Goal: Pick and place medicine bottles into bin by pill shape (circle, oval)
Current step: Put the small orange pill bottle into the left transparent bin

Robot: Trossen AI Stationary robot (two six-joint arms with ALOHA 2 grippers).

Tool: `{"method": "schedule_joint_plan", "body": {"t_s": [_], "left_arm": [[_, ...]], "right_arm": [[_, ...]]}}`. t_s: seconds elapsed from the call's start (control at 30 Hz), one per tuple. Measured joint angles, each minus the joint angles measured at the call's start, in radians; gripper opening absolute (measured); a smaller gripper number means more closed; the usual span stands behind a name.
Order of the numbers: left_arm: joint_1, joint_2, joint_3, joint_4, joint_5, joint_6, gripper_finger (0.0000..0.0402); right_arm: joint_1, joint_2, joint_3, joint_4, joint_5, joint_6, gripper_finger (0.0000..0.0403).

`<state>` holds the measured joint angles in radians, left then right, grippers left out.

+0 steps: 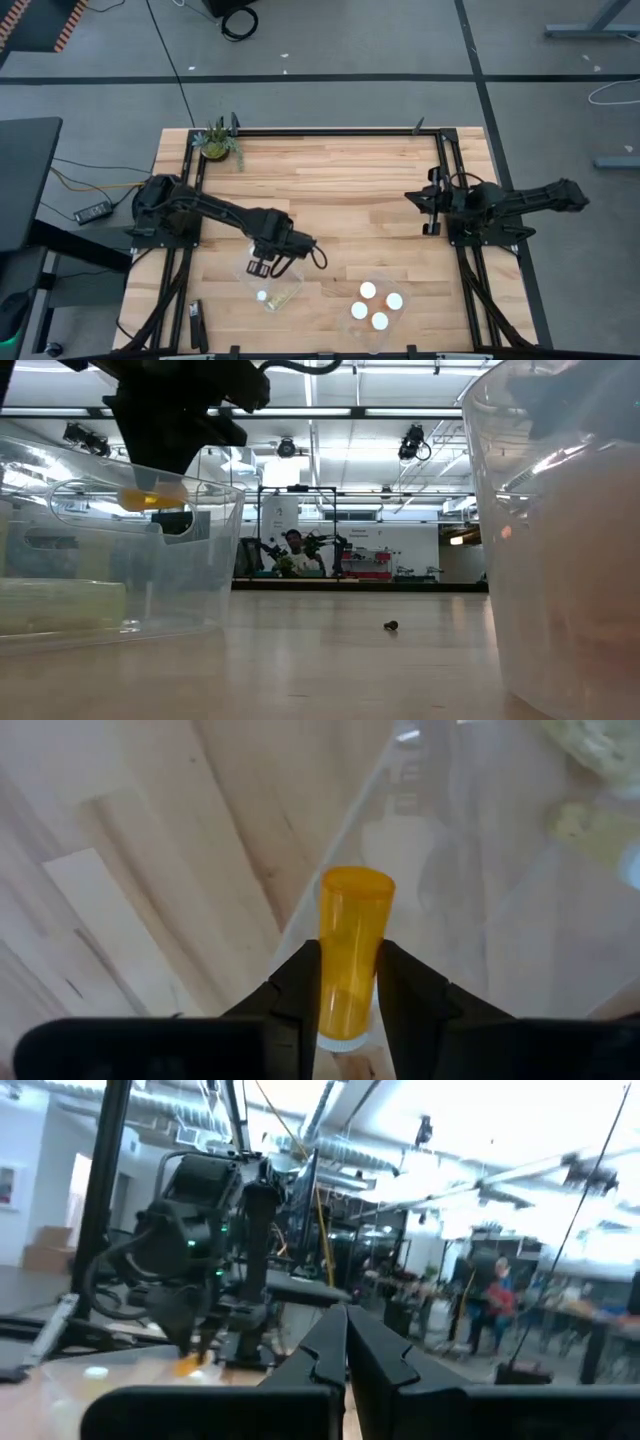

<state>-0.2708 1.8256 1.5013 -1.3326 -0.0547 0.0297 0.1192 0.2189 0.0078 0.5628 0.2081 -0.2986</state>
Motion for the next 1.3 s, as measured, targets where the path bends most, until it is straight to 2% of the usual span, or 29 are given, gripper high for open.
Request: {"method": "schedule_joint_plan", "body": {"t_s": [0.23, 0.43, 0.53, 0.6, 1.0, 1.17, 1.3], "left_arm": [[0.034, 0.000, 0.000, 0.002, 0.000, -0.001, 0.0089], [0.034, 0.000, 0.000, 0.000, 0.000, 0.000, 0.0090], [0.034, 0.000, 0.000, 0.000, 0.000, -0.001, 0.0092], [0.034, 0.000, 0.000, 0.000, 0.000, 0.000, 0.0090], [0.086, 0.000, 0.000, 0.001, -0.027, 0.035, 0.0091], [0.121, 0.000, 0.035, -0.022, -0.028, 0.045, 0.0085], [0.143, 0.000, 0.107, -0.060, -0.028, 0.057, 0.0089]], "right_arm": [[0.000, 0.095, 0.000, 0.007, -0.015, 0.065, 0.0019], [0.000, 0.190, 0.000, 0.093, -0.105, 0.090, 0.0019], [0.000, 0.255, 0.002, 0.218, -0.047, 0.112, 0.0019], [-0.006, 0.305, 0.032, 0.235, 0.018, 0.151, 0.0019], [-0.160, 0.772, 0.323, 0.088, 0.046, 0.262, 0.0019], [-0.216, 0.877, 0.421, -0.019, 0.043, 0.244, 0.0019], [-0.242, 0.910, 0.458, -0.036, -0.021, 0.239, 0.0019]]}}
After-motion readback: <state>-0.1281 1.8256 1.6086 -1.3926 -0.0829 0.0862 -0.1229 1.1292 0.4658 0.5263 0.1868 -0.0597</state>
